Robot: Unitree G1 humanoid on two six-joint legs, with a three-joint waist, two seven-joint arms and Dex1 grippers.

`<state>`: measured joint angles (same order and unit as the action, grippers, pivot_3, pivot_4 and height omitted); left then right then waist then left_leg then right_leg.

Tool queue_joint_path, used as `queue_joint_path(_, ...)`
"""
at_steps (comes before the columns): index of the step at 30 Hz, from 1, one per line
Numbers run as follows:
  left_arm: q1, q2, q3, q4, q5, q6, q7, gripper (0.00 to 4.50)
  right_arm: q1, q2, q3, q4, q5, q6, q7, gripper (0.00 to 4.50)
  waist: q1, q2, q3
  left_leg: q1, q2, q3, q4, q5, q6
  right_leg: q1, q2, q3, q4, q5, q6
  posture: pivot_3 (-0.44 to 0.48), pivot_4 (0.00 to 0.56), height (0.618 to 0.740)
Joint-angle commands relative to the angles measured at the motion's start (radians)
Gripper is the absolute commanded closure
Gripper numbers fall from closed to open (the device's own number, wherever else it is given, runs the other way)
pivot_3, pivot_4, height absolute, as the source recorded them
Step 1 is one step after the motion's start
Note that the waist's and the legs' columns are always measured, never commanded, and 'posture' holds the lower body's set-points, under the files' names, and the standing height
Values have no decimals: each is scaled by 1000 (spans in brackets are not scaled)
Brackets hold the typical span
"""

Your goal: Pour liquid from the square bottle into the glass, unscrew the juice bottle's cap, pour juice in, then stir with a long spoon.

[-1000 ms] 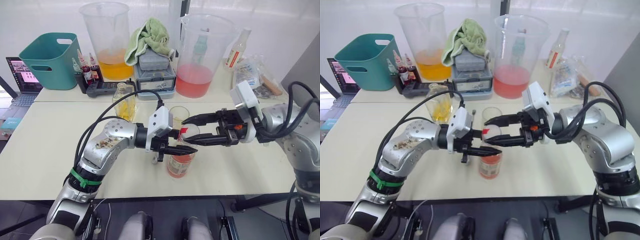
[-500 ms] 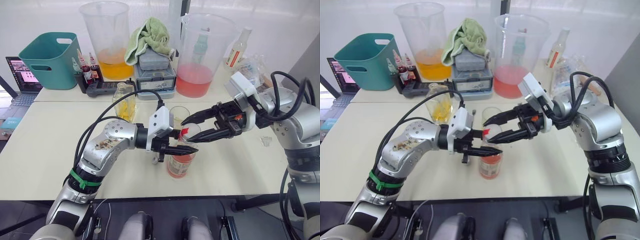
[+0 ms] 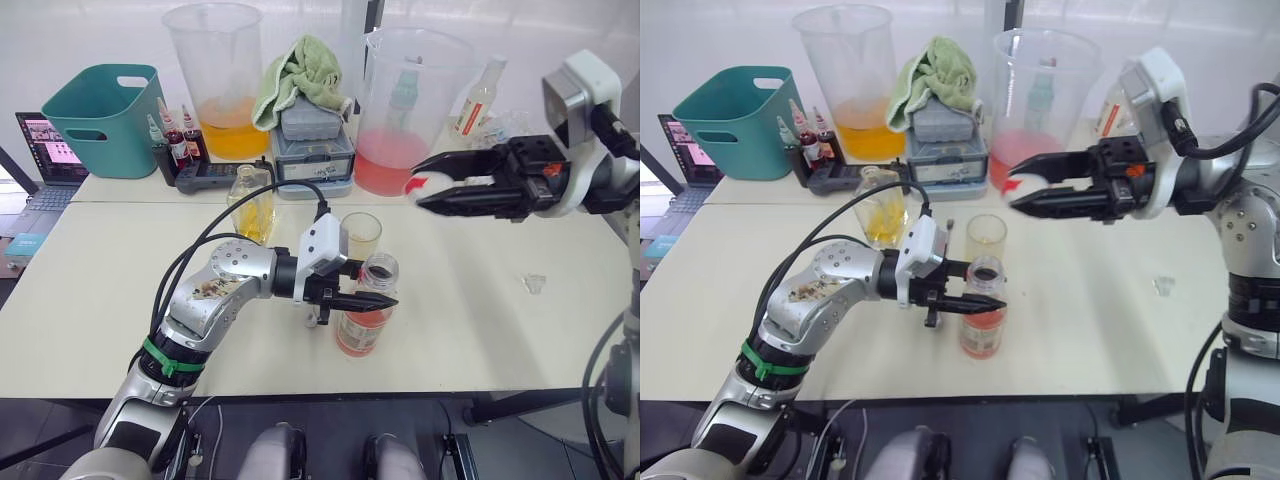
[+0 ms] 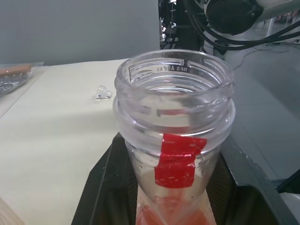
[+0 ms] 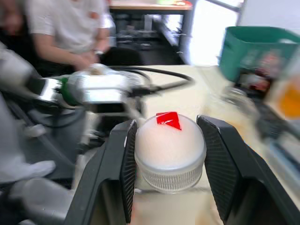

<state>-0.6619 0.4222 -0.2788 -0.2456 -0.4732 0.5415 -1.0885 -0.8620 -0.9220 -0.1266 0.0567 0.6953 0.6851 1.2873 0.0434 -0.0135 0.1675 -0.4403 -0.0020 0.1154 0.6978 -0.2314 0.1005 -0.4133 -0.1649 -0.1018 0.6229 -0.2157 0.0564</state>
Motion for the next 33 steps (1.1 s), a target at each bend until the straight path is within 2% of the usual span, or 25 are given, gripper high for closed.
queue_joint_path(1, 16, -5, -22, 3, 11, 2, 5, 3030, 43, -39, -79, 123, -107, -115, -93, 2924, 0, 0, 0, 0, 0, 0, 0, 0, 0, 0, 0, 0, 0, 0, 0, 0, 150, 739)
queue_joint_path(6, 49, -6, -10, -18, 7, 10, 33, 3030, 116, -43, -161, 314, -231, -245, -283, 2924, -3, 0, 0, 0, 0, 1, 0, 0, 0, 0, 0, 0, 0, 0, 0, 0, 150, 739)
queue_joint_path(11, 79, -5, -3, -57, 7, 23, 65, 3030, 197, 5, -198, 449, -309, -326, -453, 2924, -7, 1, 0, 1, 0, 2, -1, 1, -1, 1, 1, 0, 0, 0, 0, 0, 150, 739)
queue_joint_path(23, 132, 2, 19, -113, -8, 56, 139, 3030, 244, 161, -123, 585, -449, -430, -635, 2924, -17, 4, -2, 4, 1, 0, -2, 1, -1, 8, 4, 0, -7, 0, 1, 0, 150, 739)
queue_joint_path(33, 141, 9, 27, -131, -18, 71, 161, 3030, 176, 204, -66, 749, -523, -496, -648, 2924, -31, 4, -2, 6, 1, 0, -3, 1, -1, 9, 4, 0, -8, 0, 1, 0, 150, 739)
